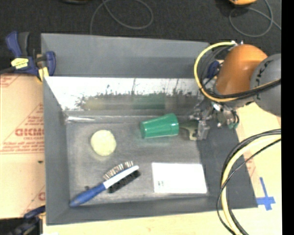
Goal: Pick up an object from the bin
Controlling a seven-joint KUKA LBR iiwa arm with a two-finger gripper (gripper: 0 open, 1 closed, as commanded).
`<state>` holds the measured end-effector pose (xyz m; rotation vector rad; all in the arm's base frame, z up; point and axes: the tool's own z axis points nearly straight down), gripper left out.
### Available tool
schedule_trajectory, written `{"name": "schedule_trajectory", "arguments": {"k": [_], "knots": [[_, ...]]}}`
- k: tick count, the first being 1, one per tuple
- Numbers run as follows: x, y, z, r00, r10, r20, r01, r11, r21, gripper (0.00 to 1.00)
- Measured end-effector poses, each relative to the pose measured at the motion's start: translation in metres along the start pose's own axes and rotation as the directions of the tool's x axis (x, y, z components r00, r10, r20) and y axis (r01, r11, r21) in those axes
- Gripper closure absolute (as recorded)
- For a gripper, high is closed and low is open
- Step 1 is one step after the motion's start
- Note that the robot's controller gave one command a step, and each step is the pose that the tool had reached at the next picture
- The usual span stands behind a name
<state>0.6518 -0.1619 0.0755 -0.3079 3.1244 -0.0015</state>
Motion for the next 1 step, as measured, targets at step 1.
{"name": "schedule_trajectory", "arguments": {"k": [1], "knots": [[-0.0004, -0.0004, -0.0145, 1.0, 0.0, -0.001, 0.0, 1.0, 0.0, 1.0]]}}
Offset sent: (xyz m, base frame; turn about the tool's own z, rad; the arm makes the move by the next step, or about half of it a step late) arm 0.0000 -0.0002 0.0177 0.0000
